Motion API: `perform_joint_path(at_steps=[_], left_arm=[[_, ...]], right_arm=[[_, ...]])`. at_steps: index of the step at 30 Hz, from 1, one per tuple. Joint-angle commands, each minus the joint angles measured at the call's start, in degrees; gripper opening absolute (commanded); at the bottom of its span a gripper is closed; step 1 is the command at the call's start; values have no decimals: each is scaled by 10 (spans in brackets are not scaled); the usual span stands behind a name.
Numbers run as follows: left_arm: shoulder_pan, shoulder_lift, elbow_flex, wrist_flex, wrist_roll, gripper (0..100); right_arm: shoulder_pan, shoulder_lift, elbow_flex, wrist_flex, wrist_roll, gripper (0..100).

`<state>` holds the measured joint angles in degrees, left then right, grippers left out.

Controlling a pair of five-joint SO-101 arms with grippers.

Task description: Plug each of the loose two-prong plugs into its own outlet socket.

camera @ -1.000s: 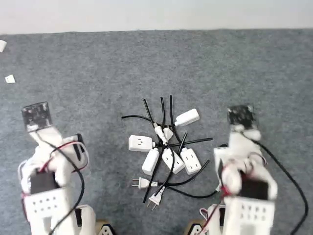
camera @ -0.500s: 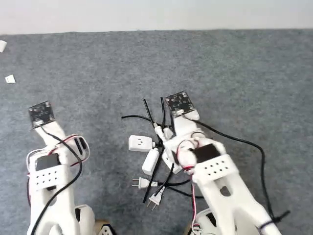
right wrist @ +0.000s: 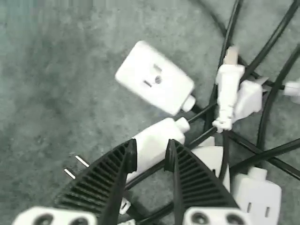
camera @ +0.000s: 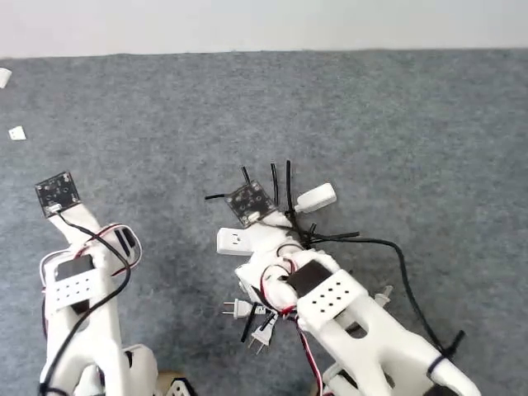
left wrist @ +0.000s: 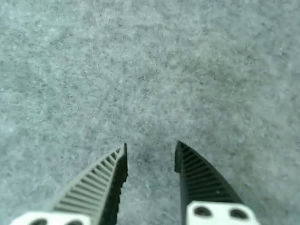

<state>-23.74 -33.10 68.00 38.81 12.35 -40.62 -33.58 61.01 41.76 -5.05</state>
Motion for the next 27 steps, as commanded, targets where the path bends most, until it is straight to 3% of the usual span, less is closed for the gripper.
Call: perform_joint_path(at_steps=[1, 8, 15, 18, 22, 27], left_arm=[[-4, 27, -26, -16, 4, 159], [50, 55, -45, 4, 3, 159], [150, -34, -49, 52, 2, 159], [213, -78, -65, 93, 2, 148], [309, -76, -140, 200, 2, 85], [388, 14, -213, 222, 4, 62]], right_arm=[[12, 0, -6, 4, 14, 110], [118, -6, -8, 4, 14, 110], [240, -68, -20, 40, 13, 86], [320, -104, -18, 78, 17, 6], [454, -132, 11, 87, 31, 46], [558, -140, 50, 87, 83, 46]])
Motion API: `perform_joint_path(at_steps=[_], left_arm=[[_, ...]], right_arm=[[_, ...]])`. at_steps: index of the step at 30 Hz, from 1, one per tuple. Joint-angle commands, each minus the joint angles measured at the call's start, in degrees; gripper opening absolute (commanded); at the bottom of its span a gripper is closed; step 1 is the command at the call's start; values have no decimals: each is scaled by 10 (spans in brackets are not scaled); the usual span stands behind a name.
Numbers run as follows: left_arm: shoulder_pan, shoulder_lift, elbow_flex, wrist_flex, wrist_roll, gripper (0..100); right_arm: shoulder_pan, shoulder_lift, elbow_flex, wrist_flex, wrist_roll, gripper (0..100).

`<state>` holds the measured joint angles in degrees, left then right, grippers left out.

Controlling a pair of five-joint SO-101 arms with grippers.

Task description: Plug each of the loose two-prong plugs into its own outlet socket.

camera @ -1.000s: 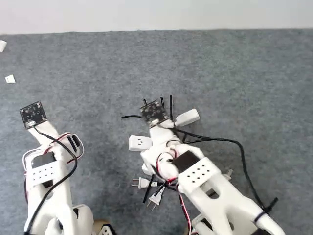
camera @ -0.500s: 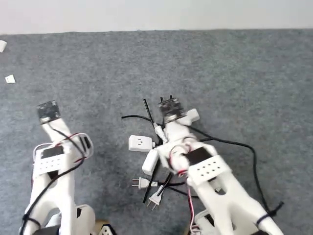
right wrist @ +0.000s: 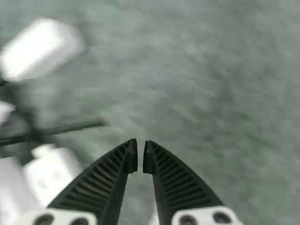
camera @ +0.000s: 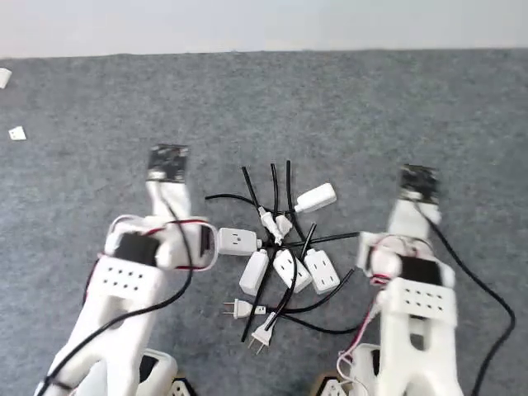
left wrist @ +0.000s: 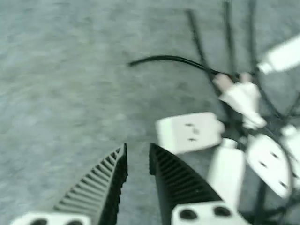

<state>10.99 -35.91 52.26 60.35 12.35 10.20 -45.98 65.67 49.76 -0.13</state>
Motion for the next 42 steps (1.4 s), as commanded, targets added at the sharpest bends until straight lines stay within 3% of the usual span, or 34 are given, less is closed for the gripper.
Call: perform_joint_path(at_steps=[1, 6, 17, 24, 31, 42], left_arm=[[53, 68, -64, 7, 4, 62], [113, 157, -76, 6, 4, 13], [246, 130, -88, 4, 4, 13], [255, 227, -64, -67, 5, 13], [240, 327, -94, -76, 5, 13], [60, 379, -103, -2, -13, 13]], right_arm=[[62, -16, 10, 7, 43, 46], [95, -15, 23, -2, 66, 49], [97, -13, 37, -32, 68, 51], [96, -13, 37, -33, 68, 51], [95, -13, 37, -33, 68, 51], [95, -13, 37, -33, 68, 51]])
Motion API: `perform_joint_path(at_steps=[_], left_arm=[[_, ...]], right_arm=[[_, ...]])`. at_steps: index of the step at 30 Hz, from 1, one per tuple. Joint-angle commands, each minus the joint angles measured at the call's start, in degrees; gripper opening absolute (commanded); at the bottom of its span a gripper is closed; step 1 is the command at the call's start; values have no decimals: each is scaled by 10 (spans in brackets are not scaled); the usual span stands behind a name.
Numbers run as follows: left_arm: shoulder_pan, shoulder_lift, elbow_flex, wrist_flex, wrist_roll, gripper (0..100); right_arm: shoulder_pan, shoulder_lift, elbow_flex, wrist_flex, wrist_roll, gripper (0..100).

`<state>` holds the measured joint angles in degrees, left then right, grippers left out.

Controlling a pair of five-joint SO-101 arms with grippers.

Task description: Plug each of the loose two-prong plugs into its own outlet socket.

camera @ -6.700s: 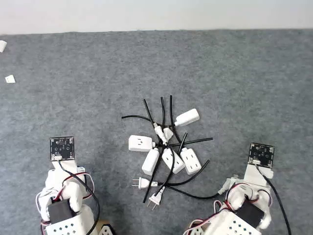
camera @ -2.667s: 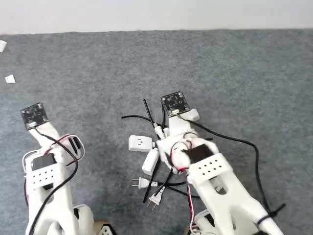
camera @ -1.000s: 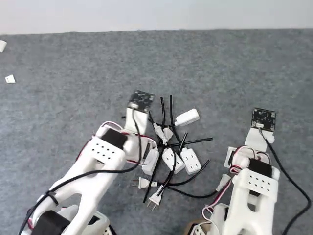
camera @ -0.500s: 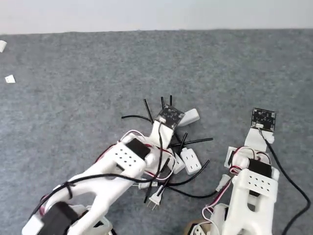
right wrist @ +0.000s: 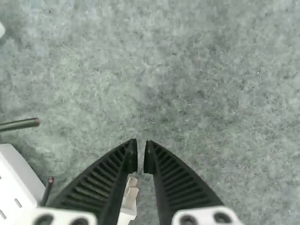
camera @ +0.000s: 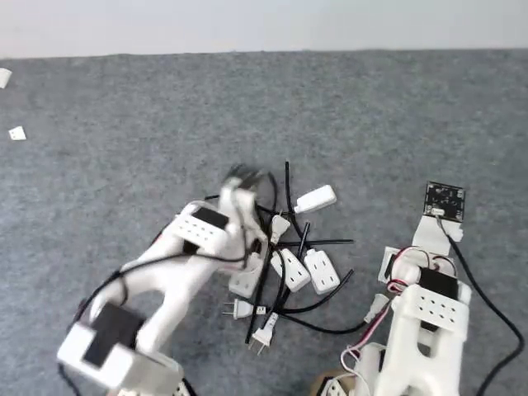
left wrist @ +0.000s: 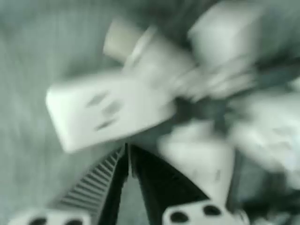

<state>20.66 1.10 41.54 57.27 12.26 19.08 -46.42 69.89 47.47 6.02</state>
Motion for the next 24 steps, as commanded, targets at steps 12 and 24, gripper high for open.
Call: perform_joint_path(at_steps=[12, 24], left_arm=[[-47, -185, 23, 7, -36, 14], [59, -381, 145, 62, -40, 247]], right_arm=[[5, -8, -5, -11, 5, 51], [4, -9, -5, -11, 4, 51]])
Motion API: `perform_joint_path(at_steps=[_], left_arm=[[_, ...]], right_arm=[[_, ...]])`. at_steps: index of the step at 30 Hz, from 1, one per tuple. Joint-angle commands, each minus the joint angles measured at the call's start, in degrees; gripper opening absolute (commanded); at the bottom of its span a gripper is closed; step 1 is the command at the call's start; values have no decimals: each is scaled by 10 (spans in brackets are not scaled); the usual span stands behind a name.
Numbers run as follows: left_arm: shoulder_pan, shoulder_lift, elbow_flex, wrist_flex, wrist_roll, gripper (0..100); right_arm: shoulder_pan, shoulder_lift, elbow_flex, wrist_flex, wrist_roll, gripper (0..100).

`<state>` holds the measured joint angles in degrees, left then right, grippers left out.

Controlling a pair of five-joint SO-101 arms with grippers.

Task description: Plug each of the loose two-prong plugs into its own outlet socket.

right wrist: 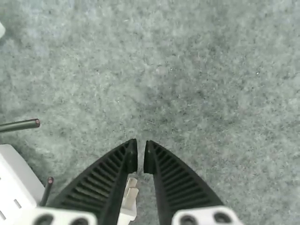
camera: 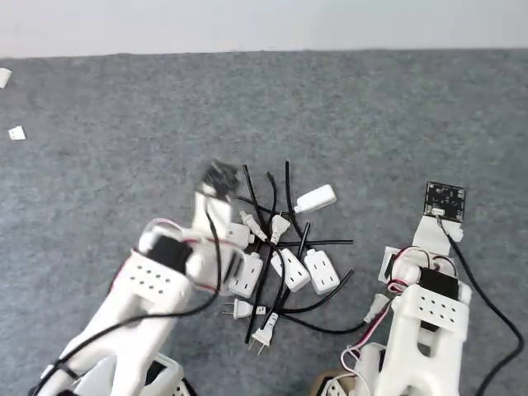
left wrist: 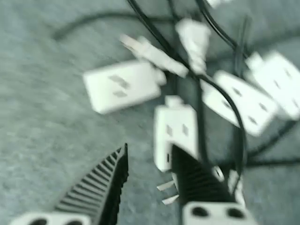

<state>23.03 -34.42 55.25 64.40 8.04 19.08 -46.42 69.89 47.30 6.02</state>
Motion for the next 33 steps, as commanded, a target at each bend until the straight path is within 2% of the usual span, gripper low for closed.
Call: perform_joint_path(at_steps=[1, 10, 18, 21, 25, 29, 33], left_arm=[[43, -24, 13, -19, 3, 246], [53, 109, 7, -94, -45, 235], [32, 266, -69, -98, -62, 235], [24, 309, -98, -95, -62, 186], [25, 319, -117, -95, -62, 2], [24, 297, -114, -91, -56, 10], [24, 220, -108, -69, 7, 11]], right_arm=[[4, -9, -5, -9, 4, 51], [4, -9, -5, -9, 4, 51], [4, -10, -5, -9, 5, 51], [4, -10, -5, -9, 5, 51], [4, -10, -5, -9, 5, 51], [4, -11, -5, -9, 5, 51], [4, -11, -5, -10, 5, 51]])
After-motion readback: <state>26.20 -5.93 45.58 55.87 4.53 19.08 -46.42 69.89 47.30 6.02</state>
